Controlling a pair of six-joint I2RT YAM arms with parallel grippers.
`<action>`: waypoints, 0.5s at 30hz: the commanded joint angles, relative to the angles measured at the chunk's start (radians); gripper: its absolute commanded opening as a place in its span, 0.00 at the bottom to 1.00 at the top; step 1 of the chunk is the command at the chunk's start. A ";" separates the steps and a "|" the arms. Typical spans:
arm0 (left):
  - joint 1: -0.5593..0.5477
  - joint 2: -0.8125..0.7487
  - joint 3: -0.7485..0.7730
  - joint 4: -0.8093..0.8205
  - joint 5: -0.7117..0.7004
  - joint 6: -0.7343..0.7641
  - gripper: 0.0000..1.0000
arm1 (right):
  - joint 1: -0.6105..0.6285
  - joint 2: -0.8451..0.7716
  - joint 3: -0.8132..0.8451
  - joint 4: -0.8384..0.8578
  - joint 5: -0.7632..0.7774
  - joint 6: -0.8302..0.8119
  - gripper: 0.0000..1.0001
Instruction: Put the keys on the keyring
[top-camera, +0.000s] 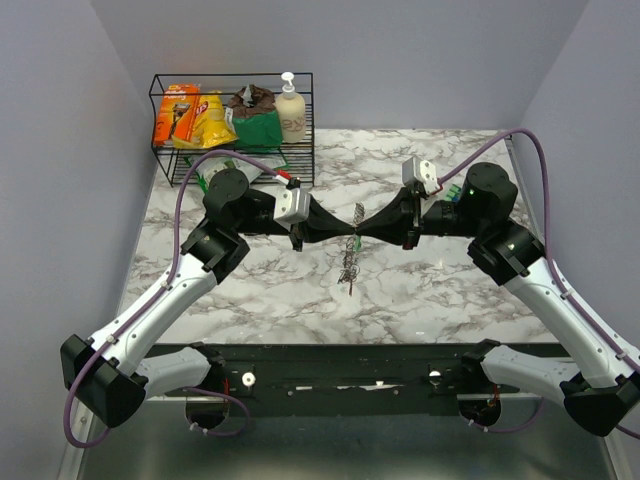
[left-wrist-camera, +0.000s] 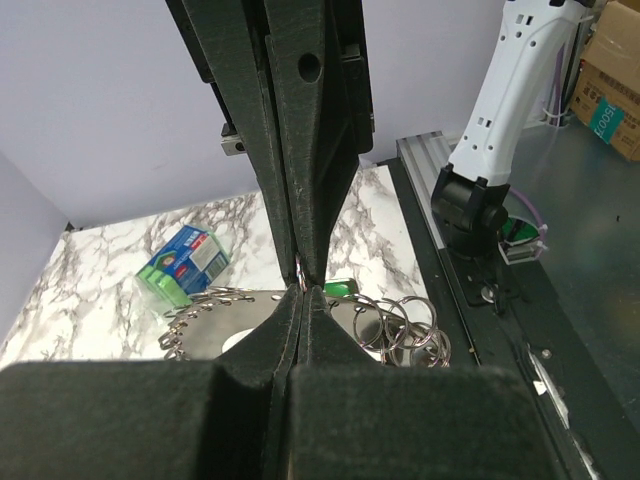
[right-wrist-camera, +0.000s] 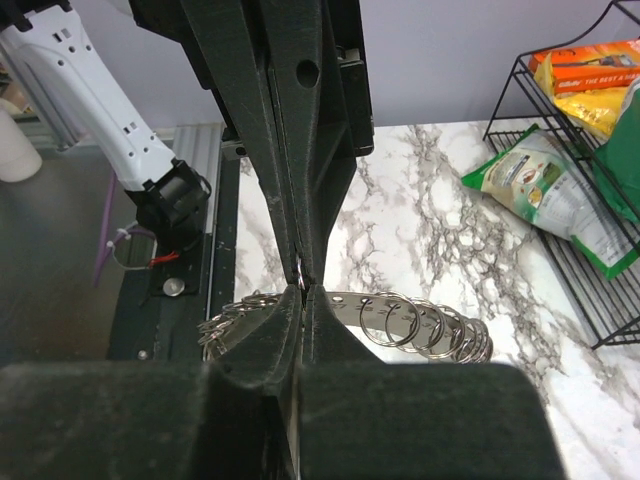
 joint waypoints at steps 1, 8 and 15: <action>-0.005 -0.024 0.003 0.077 0.036 -0.019 0.00 | -0.006 0.001 -0.003 0.016 -0.012 0.008 0.02; -0.005 -0.027 0.011 0.055 0.012 -0.010 0.02 | -0.004 -0.010 -0.002 0.014 -0.003 0.006 0.01; -0.005 -0.041 0.061 -0.105 -0.048 0.069 0.38 | -0.004 -0.010 -0.015 0.004 0.005 -0.009 0.01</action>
